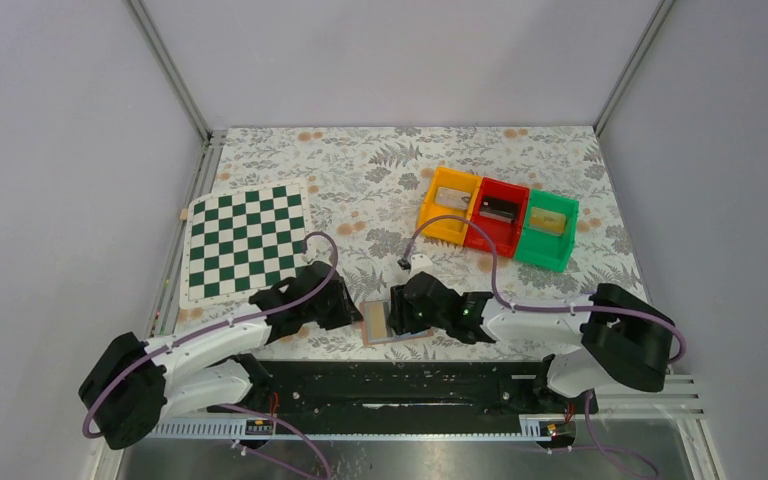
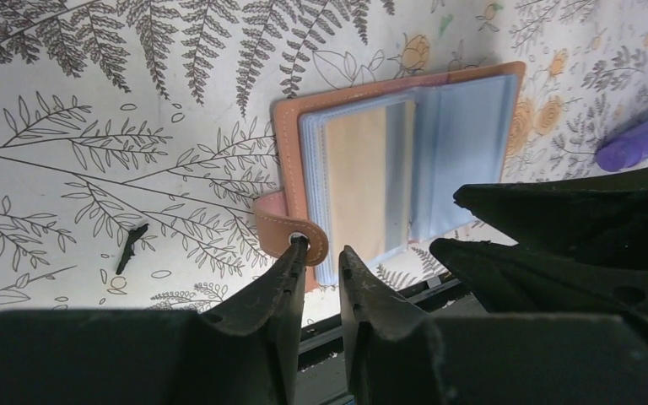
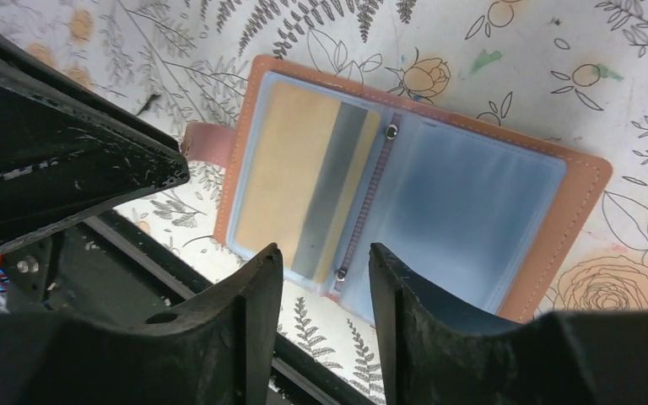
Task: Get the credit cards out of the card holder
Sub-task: Open the card holder at the center of the board.
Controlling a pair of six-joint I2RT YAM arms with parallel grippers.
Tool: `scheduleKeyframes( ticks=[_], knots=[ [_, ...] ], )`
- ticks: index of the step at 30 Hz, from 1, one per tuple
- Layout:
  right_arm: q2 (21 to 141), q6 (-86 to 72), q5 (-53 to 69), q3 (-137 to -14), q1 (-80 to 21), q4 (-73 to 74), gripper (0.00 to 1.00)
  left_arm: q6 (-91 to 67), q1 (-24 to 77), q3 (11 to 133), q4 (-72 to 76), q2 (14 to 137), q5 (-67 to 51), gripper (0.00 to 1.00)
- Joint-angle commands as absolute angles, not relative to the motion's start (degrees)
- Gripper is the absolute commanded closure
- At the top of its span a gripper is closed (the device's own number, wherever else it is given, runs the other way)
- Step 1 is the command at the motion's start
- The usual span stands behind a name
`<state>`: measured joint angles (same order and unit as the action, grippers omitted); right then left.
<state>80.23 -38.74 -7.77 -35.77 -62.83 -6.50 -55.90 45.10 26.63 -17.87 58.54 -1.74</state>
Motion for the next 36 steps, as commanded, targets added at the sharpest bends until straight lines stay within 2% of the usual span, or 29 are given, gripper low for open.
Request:
scheduleKeyframes(
  ticks=[1, 11, 18, 21, 31, 36],
  knots=[
    [84.60, -38.44, -8.76, -40.51, -62.54, -4.92, 0.50, -57.20, 44.56, 26.60, -13.92, 61.18, -2.61, 0.80],
    [88.44, -37.94, -19.42, -47.44, -66.84, 4.90, 0.48, -58.25, 43.56, 25.71, -18.41, 59.49, 0.48, 0.86],
    [91.83, -39.88, -22.66, -51.69, -69.57, 9.09, 0.27, -57.83, 42.80, 24.29, -18.92, 58.89, 0.49, 0.91],
    [93.23, -40.42, -23.86, -52.56, -70.36, 9.50, 0.22, -58.33, 42.64, 22.61, -18.04, 58.84, 0.31, 0.94],
    [97.78, -41.39, -24.32, -56.45, -72.09, 10.33, 0.16, -58.02, 42.02, 19.46, -16.93, 55.74, -1.07, 0.97],
    [99.74, -41.38, -26.32, -58.59, -72.70, 12.83, 0.16, -58.02, 41.82, 18.68, -16.81, 55.14, -1.06, 0.98]
  ],
)
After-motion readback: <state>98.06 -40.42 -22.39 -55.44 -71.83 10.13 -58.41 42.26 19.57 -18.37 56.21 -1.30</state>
